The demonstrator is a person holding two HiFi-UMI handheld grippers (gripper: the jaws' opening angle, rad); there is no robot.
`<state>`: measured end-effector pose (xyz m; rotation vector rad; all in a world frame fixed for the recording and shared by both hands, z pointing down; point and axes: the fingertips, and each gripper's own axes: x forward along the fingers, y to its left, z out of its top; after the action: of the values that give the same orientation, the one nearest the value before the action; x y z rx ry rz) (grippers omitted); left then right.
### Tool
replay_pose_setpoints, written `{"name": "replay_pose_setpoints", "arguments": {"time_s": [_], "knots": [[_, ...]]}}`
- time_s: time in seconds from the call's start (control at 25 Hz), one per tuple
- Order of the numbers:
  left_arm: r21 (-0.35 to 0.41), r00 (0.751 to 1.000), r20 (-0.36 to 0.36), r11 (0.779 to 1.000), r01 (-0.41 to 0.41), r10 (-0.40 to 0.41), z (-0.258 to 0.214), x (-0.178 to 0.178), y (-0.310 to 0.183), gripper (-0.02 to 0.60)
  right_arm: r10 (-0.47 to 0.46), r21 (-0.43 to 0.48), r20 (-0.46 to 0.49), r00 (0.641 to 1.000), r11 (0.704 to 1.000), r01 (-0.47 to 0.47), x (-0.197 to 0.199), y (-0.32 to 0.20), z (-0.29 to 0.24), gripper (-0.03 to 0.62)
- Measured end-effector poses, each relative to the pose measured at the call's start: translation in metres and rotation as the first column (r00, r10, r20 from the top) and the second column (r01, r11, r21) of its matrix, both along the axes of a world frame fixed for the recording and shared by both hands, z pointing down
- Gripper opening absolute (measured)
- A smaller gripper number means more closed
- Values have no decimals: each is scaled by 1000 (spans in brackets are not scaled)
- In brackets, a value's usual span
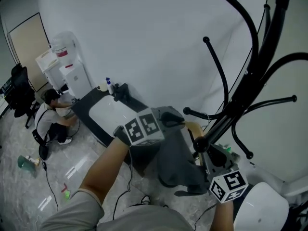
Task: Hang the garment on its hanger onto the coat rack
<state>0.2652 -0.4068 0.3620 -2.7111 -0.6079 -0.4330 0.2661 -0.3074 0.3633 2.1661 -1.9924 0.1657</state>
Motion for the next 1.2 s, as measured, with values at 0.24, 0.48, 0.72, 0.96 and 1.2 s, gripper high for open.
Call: {"name": "replay_pose_setpoints", "arguments": {"time_s": [0.24, 0.48, 0.72, 0.96, 1.2], "knots": [[-192, 971, -40, 955, 225, -236, 7, -3, 28, 11, -28, 35, 49, 998, 999, 27, -3, -4, 6, 57], [-339, 905, -46, 859, 384, -423, 16, -11, 43, 6, -27, 37, 64, 998, 999, 24, -5, 4, 8, 17], [-346, 882, -53, 837, 424, -469, 17, -14, 54, 6, -41, 31, 76, 996, 999, 39, -10, 7, 14, 15], [-352, 871, -54, 825, 442, -489, 18, -14, 57, 6, -56, 36, 84, 995, 998, 53, -11, 8, 16, 15], [-351, 866, -56, 822, 449, -497, 16, -17, 59, 6, -57, 38, 90, 994, 998, 54, -13, 9, 17, 15]]}}
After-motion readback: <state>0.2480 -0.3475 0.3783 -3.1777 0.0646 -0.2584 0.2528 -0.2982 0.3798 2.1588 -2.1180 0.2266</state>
